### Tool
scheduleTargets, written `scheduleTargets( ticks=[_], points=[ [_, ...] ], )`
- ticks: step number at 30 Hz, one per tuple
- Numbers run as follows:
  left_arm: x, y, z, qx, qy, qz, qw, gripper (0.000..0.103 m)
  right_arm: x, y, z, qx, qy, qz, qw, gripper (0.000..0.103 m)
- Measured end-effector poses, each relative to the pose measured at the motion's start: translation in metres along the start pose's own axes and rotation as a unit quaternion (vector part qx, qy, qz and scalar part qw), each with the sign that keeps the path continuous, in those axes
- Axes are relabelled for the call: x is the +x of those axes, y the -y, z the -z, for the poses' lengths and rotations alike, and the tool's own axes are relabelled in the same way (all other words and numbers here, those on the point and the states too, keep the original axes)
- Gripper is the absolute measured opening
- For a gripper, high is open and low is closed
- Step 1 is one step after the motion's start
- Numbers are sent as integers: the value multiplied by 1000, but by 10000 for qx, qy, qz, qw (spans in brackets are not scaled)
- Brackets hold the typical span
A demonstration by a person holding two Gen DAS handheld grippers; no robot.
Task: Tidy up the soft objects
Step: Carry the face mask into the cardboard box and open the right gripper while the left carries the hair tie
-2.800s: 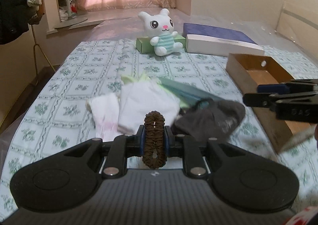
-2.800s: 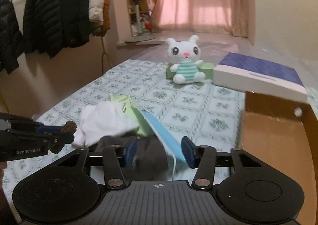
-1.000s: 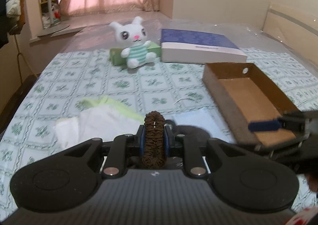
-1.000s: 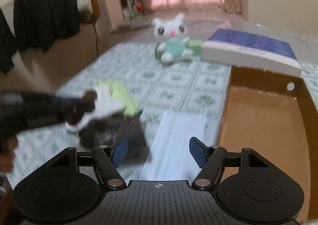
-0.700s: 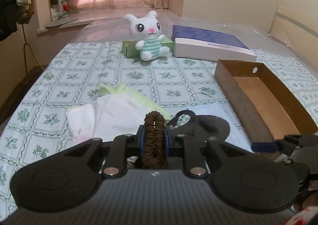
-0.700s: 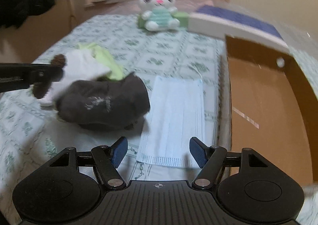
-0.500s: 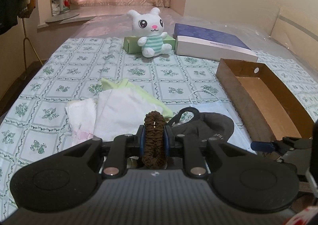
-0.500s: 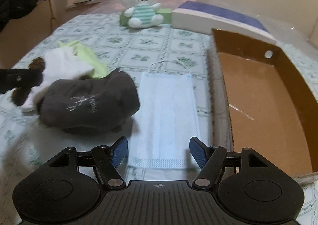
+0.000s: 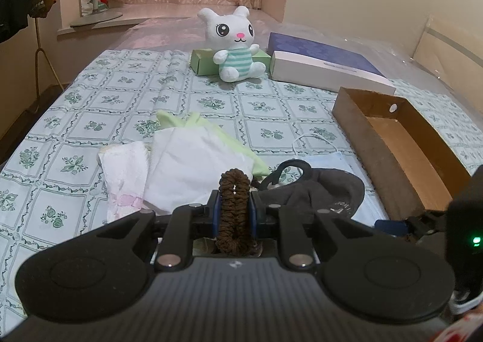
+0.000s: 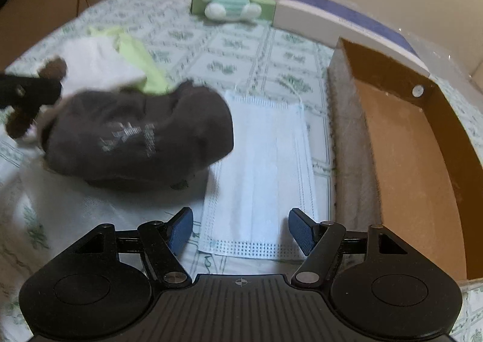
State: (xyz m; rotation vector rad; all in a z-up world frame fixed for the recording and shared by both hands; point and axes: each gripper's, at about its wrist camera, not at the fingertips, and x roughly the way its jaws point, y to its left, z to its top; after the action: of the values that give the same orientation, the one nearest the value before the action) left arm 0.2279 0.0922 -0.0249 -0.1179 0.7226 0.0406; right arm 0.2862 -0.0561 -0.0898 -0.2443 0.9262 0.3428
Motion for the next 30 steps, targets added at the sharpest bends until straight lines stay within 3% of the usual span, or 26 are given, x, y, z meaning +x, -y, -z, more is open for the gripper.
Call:
scheduleTargets(
  ticks=[4, 7, 8, 12, 22, 30],
  points=[
    [3, -2, 2, -32, -49, -11, 10000, 17, 7, -1, 3, 24, -54, 13, 10000, 68],
    [3, -2, 3, -46, -49, -2, 10000, 17, 6, 0, 4, -8, -25, -182, 9998, 41],
    [3, -1, 3, -45, -50, 1, 10000, 17, 5, 0, 5, -17, 3, -268, 9996, 24],
    [-4, 1, 5, -7, -29, 13, 10000, 17, 1, -2, 8, -70, 84, -302, 9995, 4],
    [-25, 18, 3, 108, 68, 91, 9999, 17, -54, 29, 14, 349, 684, -730, 9944, 3],
    [-39, 65, -21, 478, 380, 353, 9975, 17, -117, 73, 2, 812, 1421, -1142, 9799, 3]
  ],
)
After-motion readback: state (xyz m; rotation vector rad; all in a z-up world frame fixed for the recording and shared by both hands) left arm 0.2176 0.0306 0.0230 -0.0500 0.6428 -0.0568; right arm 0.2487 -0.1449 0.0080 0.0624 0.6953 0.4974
